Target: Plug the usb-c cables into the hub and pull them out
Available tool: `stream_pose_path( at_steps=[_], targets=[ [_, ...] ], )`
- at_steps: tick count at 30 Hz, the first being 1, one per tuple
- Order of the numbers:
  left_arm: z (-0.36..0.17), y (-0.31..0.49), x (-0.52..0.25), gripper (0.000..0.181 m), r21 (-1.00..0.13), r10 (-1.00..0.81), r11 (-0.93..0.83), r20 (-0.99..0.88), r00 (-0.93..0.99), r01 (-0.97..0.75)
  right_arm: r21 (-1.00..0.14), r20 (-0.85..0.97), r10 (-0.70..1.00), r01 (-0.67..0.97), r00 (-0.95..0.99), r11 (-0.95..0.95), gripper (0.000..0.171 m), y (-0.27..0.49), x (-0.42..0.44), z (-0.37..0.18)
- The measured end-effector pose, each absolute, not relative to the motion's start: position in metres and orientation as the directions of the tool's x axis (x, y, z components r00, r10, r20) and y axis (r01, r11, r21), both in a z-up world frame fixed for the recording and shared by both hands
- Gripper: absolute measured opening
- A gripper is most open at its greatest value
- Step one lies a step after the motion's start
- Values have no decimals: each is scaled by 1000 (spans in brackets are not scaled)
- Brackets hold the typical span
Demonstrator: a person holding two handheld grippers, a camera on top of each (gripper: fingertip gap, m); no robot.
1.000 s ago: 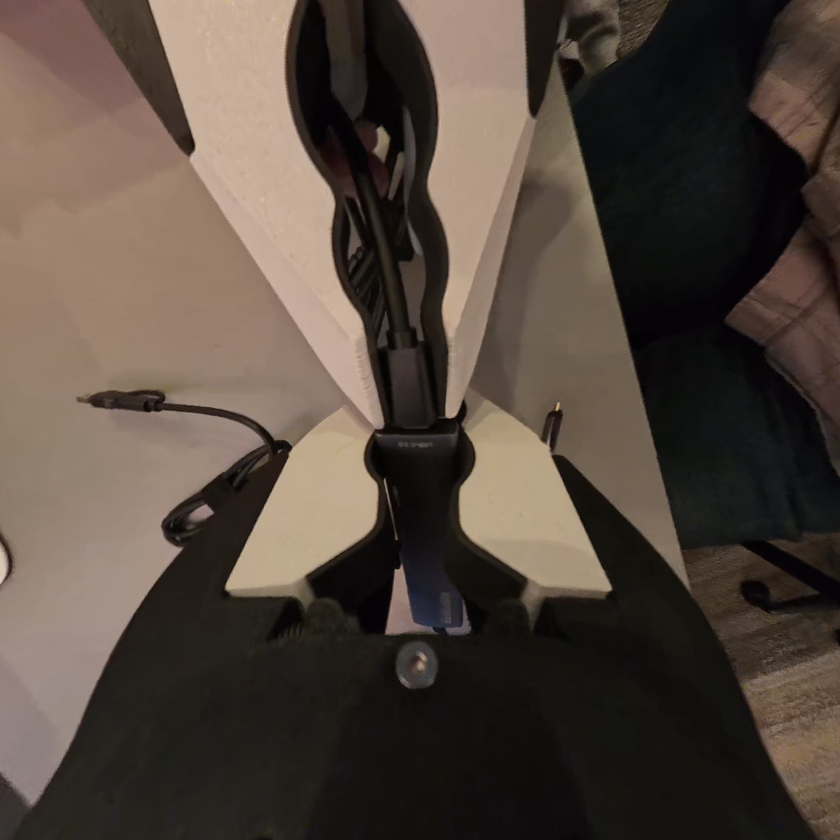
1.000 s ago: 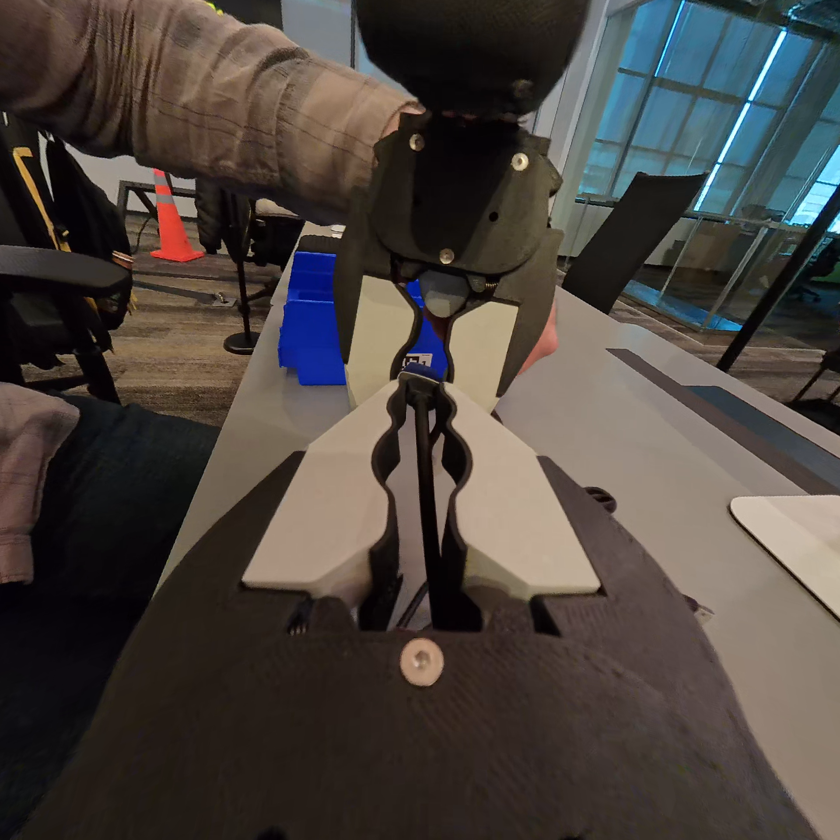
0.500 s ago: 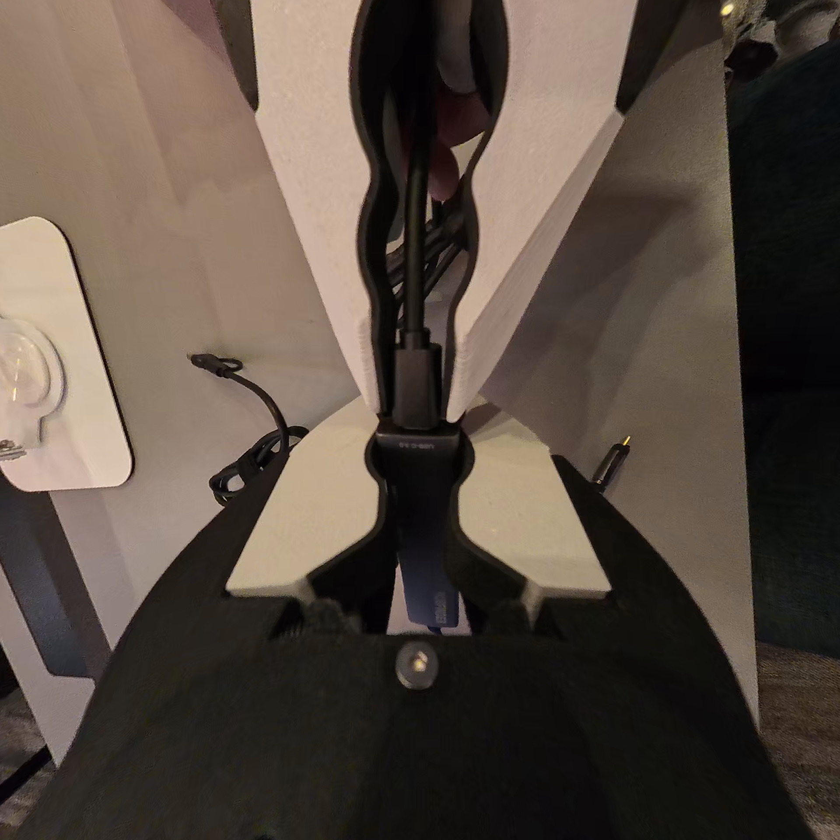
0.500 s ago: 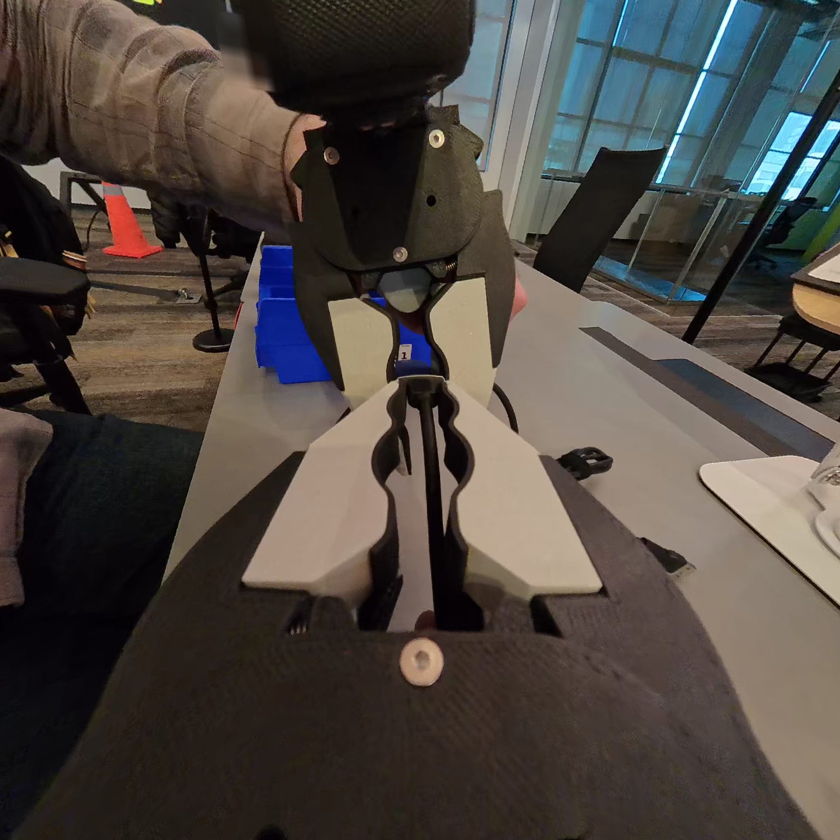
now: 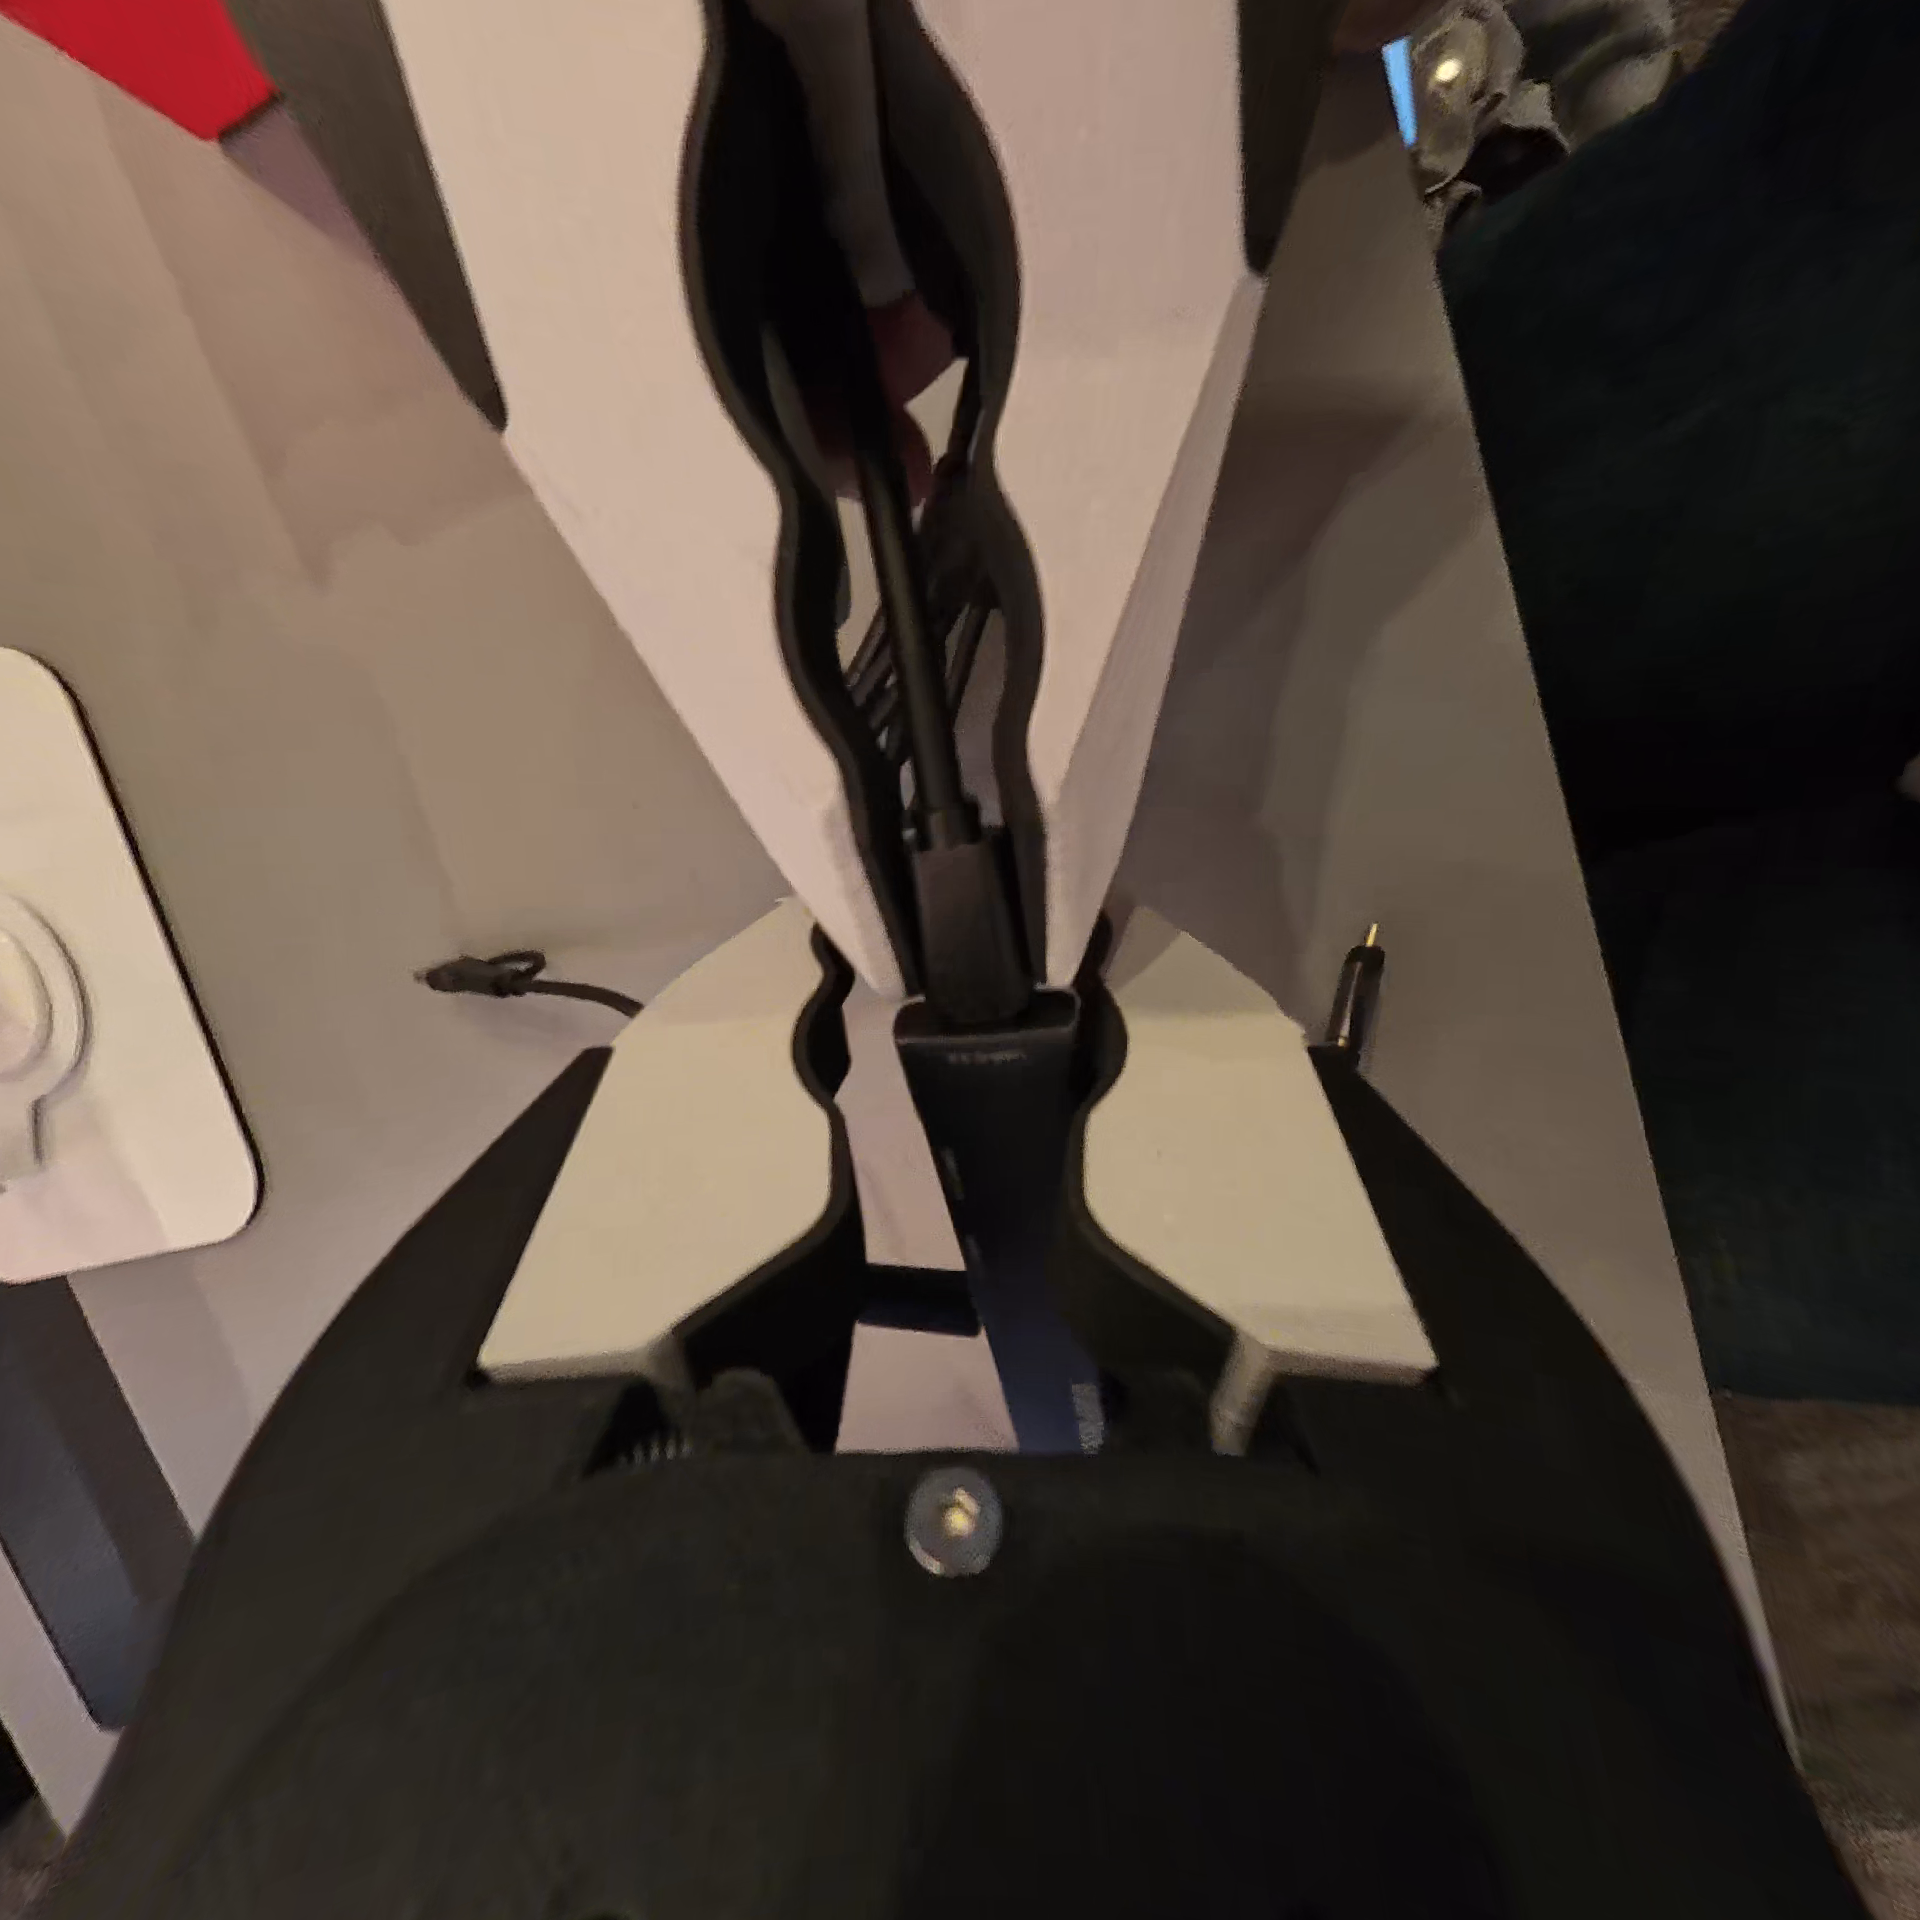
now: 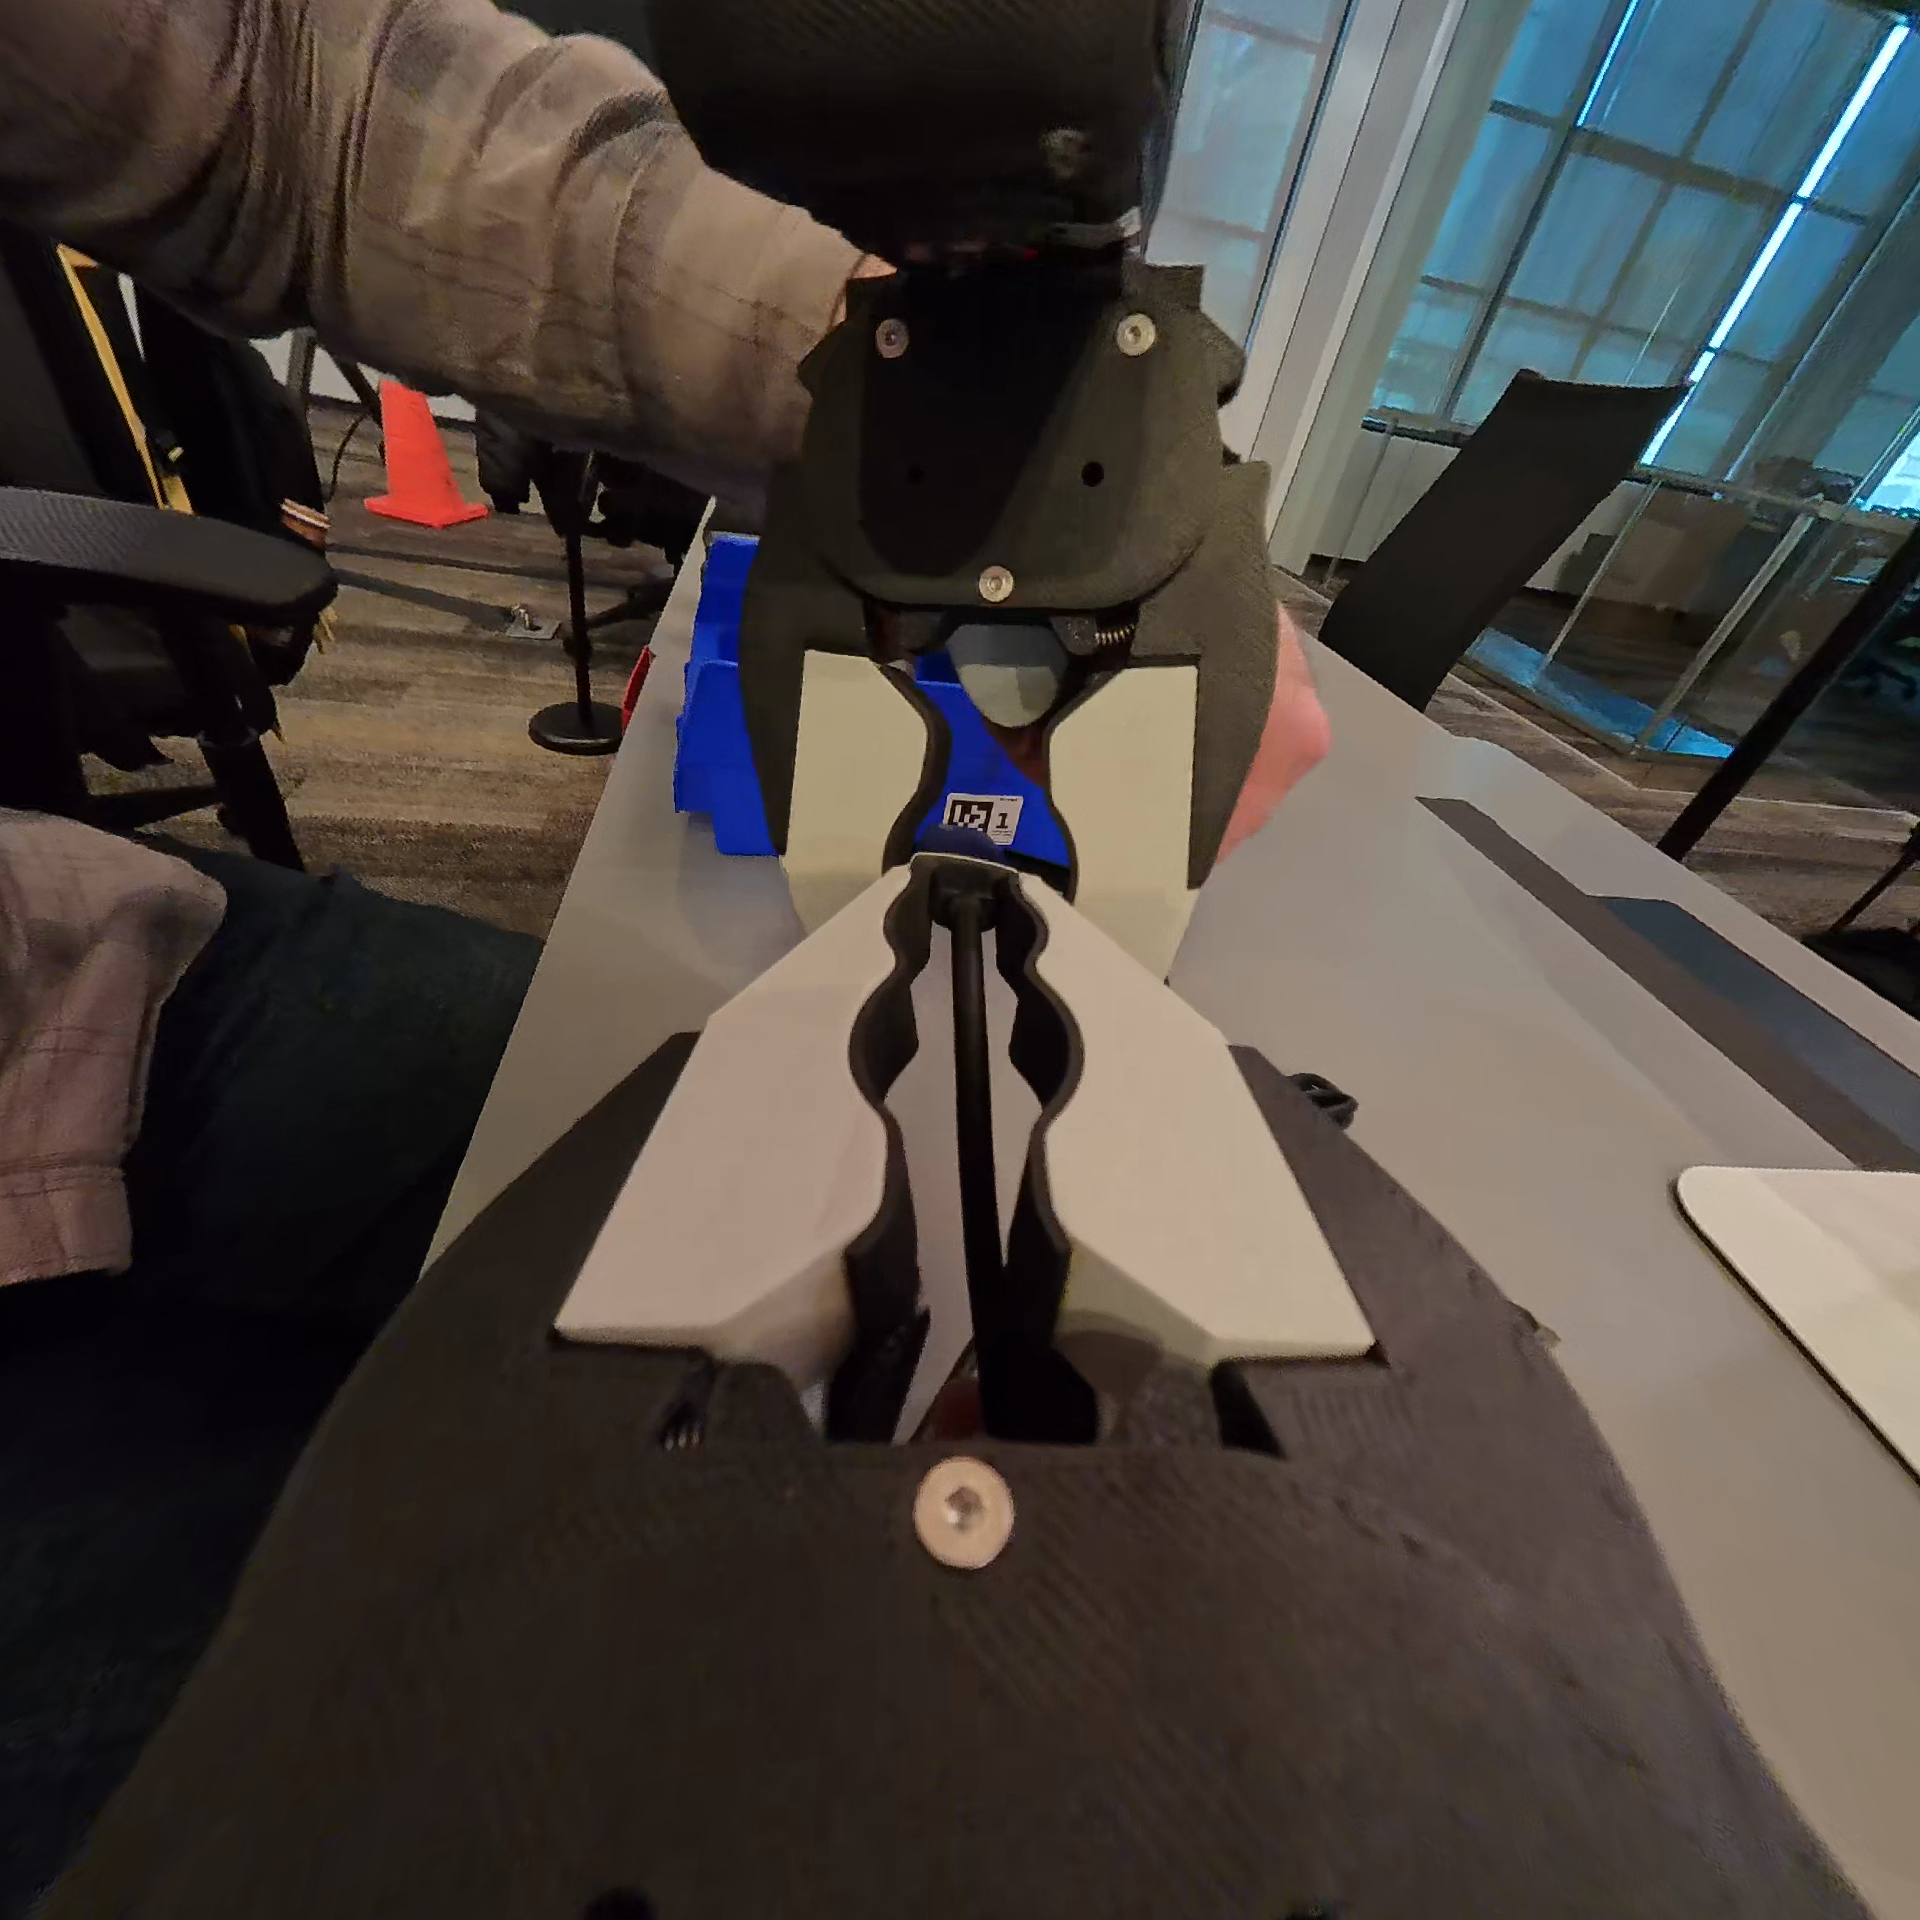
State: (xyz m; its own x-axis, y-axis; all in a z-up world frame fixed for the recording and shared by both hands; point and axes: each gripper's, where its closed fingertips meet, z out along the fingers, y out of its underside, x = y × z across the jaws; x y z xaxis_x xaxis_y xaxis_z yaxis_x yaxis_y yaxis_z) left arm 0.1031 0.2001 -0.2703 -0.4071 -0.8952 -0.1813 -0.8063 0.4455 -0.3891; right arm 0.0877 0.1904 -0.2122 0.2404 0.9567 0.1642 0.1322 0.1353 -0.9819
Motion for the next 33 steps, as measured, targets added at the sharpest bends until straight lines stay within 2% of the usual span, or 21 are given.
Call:
stream_pose_path(
  at_steps=[4, 11, 26, 33],
  targets=[
    [-269, 193, 106, 30, -378, -875, 482, -156, -459, -790, -974, 190, 955, 169, 229, 154, 10, 191, 86, -212],
    [-270, 195, 111, 20, -400, -900, 433, -147, -409, -808, -973, 199, 945, 164, 261, 159, 10, 194, 91, -212],
    [-263, 202, 116, 19, -382, -901, 432, -219, -374, -817, -980, 188, 934, 117, 303, 159, 9, 196, 94, -205],
    [-269, 201, 106, 20, -325, -886, 463, -206, -416, -825, -983, 174, 942, 101, 287, 150, 9, 194, 91, -207]
  ],
)
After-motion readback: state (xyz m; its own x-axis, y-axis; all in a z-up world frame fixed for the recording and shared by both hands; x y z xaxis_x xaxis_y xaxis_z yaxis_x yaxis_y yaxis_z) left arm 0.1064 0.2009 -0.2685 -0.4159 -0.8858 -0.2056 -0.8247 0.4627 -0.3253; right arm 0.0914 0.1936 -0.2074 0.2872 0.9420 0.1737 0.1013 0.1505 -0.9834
